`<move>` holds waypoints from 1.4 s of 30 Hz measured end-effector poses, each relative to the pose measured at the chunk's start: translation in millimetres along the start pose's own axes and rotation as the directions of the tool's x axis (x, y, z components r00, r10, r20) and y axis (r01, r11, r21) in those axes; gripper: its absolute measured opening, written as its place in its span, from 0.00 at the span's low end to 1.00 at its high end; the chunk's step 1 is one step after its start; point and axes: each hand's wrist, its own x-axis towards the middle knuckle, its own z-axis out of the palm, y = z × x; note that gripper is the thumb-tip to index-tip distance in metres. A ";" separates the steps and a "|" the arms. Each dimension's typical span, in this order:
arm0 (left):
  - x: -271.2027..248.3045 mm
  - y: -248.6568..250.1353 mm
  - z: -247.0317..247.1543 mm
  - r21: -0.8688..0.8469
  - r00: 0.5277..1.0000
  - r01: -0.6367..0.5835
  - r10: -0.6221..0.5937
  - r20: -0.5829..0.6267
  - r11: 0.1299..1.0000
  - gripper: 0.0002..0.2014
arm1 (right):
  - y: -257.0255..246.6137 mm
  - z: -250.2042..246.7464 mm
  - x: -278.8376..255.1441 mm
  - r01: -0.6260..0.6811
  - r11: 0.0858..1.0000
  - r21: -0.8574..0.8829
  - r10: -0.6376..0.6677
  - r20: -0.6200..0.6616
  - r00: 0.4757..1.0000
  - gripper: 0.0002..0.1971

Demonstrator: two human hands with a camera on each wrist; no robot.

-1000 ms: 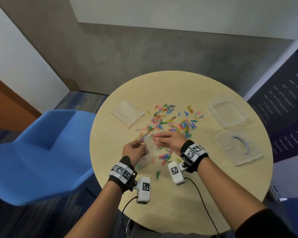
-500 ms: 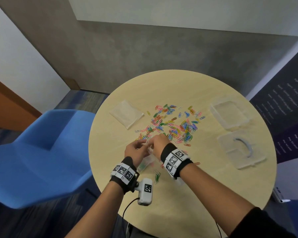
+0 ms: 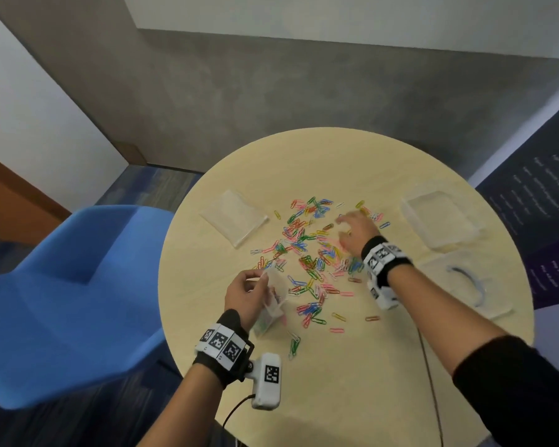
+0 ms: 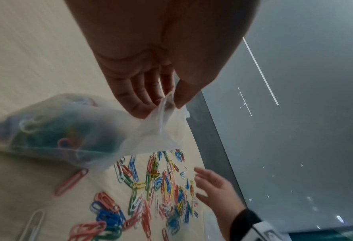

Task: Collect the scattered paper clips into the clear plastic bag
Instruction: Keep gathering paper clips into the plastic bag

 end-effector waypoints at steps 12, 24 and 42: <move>-3.3 1.6 -14.8 0.019 1.000 0.022 -0.022 0.008 1.000 0.09 | 32.8 13.1 23.8 0.045 0.909 -0.414 0.033 0.179 0.983 0.25; -8.6 9.9 1.6 0.044 0.996 0.050 -0.053 0.067 0.998 0.03 | 42.2 10.1 -30.7 -0.278 0.932 0.233 0.311 -0.119 0.943 0.11; -14.9 19.3 8.7 0.019 0.985 0.062 -0.065 0.162 0.998 0.09 | -96.8 60.5 -120.8 -0.050 0.963 0.266 0.052 -0.001 0.999 0.09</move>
